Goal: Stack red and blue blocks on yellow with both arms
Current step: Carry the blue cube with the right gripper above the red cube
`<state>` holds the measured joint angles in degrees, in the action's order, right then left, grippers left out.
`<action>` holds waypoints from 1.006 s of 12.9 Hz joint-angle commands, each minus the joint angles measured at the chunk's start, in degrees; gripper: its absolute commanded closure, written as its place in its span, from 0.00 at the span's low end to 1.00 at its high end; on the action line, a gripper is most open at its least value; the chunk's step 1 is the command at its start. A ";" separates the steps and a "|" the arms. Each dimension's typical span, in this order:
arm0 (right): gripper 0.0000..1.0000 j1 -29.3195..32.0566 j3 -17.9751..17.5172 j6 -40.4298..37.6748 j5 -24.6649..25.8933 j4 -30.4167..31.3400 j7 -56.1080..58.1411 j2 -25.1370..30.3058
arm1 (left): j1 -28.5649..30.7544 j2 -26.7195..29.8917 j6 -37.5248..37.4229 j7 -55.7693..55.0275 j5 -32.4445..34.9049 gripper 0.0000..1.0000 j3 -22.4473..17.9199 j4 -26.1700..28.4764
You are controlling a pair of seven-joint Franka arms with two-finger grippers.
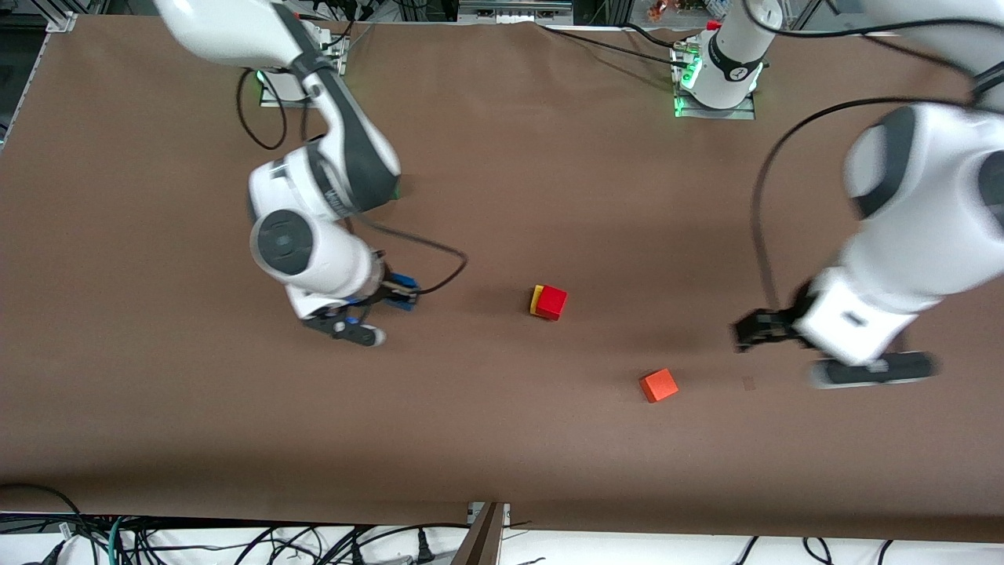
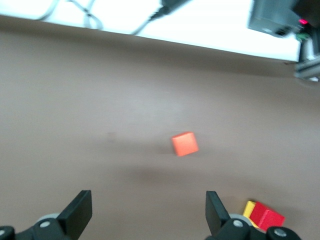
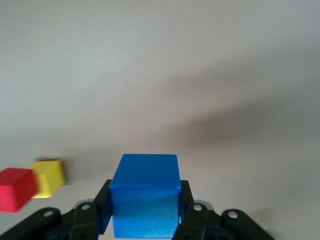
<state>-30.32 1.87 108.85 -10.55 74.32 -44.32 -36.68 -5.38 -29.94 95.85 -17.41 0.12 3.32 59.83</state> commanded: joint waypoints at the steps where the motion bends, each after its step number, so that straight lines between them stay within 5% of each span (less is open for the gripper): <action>1: 0.68 -5.17 0.94 -0.75 1.14 -9.61 -6.63 -5.67 | 3.17 2.51 -4.51 0.01 1.46 0.00 0.90 0.99; 6: 0.68 -12.11 0.68 11.09 2.02 -11.83 -16.30 -8.57 | 5.54 5.49 -12.08 0.27 2.34 0.00 0.55 1.51; 11: 0.68 -16.61 1.03 18.32 2.11 -19.11 -26.42 -15.95 | 9.76 20.15 -8.59 8.71 -2.40 0.00 0.28 22.74; 13: 0.68 -17.05 1.11 18.86 2.37 -19.12 -26.17 -16.75 | 10.03 22.55 -6.64 8.80 -2.41 0.00 0.46 27.35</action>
<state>-46.98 2.28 127.84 -9.27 59.03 -69.08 -50.96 3.87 -12.80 85.79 -10.13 -1.15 3.26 78.45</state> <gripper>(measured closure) 0.449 0.000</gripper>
